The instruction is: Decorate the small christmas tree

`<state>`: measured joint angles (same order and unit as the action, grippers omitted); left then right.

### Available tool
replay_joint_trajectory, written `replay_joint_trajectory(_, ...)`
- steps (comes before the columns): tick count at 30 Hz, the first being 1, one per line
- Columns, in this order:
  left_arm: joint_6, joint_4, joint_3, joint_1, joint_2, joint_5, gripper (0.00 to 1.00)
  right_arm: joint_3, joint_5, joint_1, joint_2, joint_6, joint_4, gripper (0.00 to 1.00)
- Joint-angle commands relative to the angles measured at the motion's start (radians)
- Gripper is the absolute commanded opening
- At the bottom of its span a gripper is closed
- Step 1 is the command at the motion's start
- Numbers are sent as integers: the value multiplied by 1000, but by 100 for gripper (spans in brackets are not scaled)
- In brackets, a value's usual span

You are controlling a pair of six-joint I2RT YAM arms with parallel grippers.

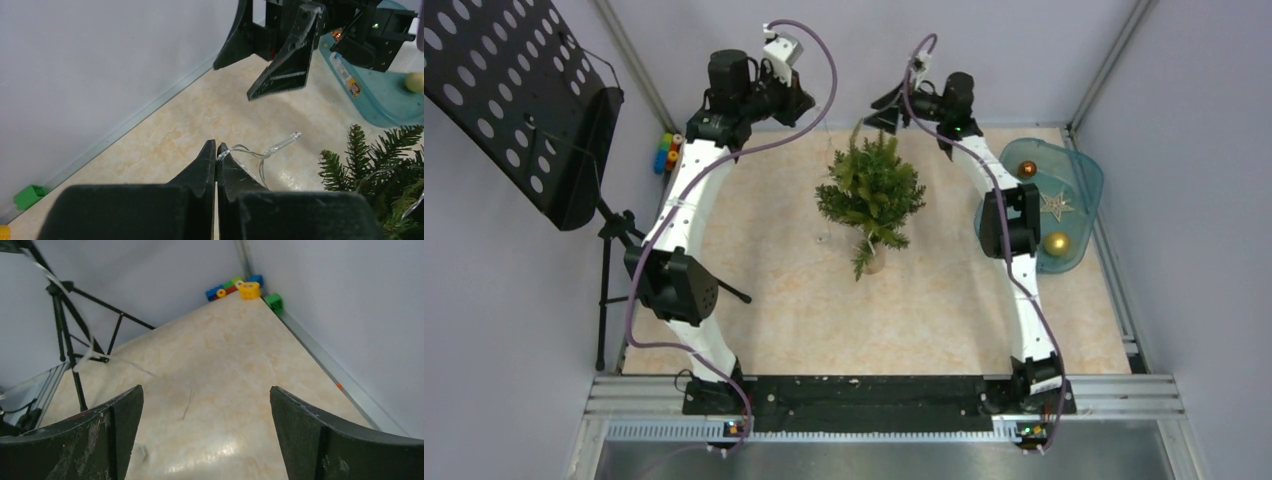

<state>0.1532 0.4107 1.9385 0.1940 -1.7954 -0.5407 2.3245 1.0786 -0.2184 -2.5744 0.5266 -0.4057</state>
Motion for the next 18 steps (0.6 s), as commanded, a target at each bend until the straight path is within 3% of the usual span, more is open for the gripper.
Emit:
replay_joint_trajectory(1,-54,-43,39,4,29,-48,0,61,90,-94,25,-101,-92,95)
replay_joint_trajectory(4,-72,-43,37,4,30,-58,0,-2,94,-127,25,-104,-157,95)
replay_joint_trajectory(18,-89,-44,29,4,50,-44,0,-21,267,-183,-23,-155,-112,95)
